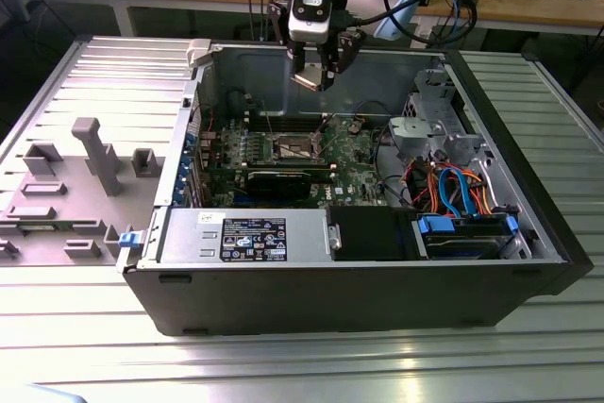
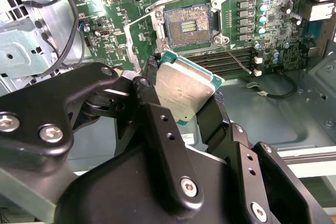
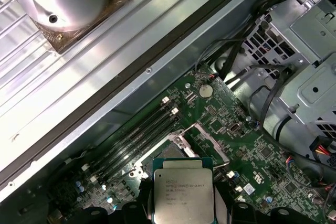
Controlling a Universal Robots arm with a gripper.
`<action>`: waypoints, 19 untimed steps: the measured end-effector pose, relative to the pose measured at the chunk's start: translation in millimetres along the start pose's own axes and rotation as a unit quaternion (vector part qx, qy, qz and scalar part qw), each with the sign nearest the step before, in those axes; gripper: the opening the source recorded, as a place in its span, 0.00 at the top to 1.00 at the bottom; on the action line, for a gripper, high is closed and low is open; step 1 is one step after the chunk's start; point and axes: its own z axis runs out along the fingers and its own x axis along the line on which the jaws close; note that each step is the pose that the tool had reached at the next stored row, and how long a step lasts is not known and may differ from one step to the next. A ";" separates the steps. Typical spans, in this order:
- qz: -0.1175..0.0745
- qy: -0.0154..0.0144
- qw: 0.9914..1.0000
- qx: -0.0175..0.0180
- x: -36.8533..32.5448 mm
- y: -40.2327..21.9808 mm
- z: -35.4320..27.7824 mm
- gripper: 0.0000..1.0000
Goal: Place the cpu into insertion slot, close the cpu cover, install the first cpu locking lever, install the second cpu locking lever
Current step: 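Place the cpu into insertion slot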
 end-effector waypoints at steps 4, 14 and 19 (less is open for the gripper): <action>0.002 0.000 1.000 0.000 0.0 0.0 0.0 0.45; 0.006 -0.001 1.000 0.000 0.0 0.0 0.1 0.45; 0.009 -0.001 1.000 0.000 0.0 0.0 0.2 0.45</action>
